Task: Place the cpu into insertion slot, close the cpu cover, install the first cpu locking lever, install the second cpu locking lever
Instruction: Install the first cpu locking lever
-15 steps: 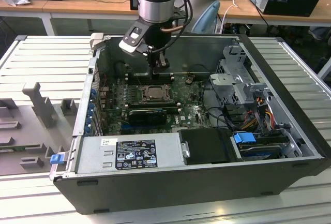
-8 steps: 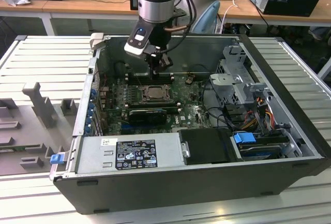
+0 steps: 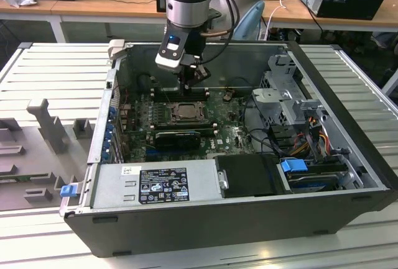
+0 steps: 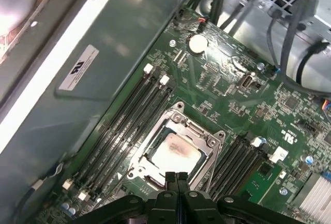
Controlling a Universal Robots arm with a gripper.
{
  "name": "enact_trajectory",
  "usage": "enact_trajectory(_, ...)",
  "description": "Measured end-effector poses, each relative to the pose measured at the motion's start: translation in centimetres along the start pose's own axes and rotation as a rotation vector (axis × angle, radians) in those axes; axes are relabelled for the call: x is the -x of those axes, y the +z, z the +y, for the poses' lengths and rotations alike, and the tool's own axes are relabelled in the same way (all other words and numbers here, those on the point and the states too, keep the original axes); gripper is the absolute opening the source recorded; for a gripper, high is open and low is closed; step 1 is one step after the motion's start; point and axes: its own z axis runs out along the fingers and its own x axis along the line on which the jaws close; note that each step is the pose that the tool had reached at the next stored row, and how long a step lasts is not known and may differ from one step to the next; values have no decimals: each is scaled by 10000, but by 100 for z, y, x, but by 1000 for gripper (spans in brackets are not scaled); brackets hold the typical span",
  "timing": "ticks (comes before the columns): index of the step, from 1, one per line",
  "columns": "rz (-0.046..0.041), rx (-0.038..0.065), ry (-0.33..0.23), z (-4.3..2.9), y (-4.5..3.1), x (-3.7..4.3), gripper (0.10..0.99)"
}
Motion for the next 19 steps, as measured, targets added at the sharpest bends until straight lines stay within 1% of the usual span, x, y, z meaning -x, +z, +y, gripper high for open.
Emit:
enact_trajectory(5, 12, -4, -503, 0, 0, 0, 106)
enact_trajectory(9, 29, -9, -1194, 0, 0, 0, 106)
enact_trajectory(12, 38, -13, -1600, 0, 0, 0, 106)
enact_trajectory(17, 50, -16, -2089, 0, 0, 0, 106)
enact_trajectory(19, 57, -19, -2391, 0, 0, 0, 106)
